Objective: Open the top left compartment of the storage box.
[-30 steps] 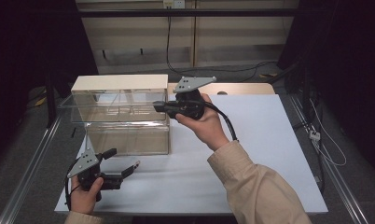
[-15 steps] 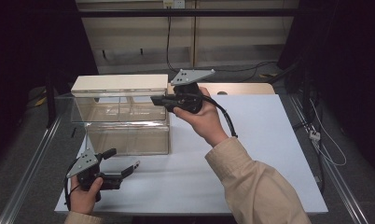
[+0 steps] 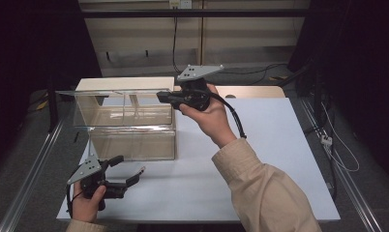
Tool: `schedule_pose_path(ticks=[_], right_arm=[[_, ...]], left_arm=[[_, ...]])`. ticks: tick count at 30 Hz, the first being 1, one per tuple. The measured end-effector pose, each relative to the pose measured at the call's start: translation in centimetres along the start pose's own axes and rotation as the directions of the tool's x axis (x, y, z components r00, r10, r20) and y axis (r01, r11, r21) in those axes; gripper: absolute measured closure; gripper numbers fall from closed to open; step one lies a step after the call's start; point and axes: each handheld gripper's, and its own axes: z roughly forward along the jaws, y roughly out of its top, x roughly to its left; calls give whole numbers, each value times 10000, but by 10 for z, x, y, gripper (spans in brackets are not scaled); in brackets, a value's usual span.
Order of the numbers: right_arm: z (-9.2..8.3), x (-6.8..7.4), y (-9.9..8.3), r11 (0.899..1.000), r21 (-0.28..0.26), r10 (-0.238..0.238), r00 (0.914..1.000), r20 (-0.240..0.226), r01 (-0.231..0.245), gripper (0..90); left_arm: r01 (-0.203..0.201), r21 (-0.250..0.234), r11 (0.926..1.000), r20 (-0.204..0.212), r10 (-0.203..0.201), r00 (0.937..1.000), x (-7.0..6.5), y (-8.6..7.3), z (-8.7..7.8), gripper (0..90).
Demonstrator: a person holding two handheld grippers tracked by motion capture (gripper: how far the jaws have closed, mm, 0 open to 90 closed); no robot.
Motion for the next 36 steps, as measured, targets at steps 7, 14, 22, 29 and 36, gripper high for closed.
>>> schedule_pose_path(ticks=[7,14,22,29,36], right_arm=[[1,-1,1,9999,-79,118,9999,78,-117,900],[0,-5,2,9997,-106,206,9996,169,-204,900],[1,-6,5,9997,-53,247,9994,246,-246,900],[2,-6,5,9997,-37,255,9994,219,-254,900],[3,-5,5,9998,12,191,9995,244,-191,900]], left_arm=[[-41,568,9984,503,12,9987,-1,-3,4,60],[-113,1228,9924,498,52,9987,0,-7,10,64],[-102,1428,9897,635,11,9980,0,-8,11,65],[-174,1932,9810,428,93,9990,0,-12,8,105],[159,2699,9627,-401,-52,9992,7,-21,9,172]])
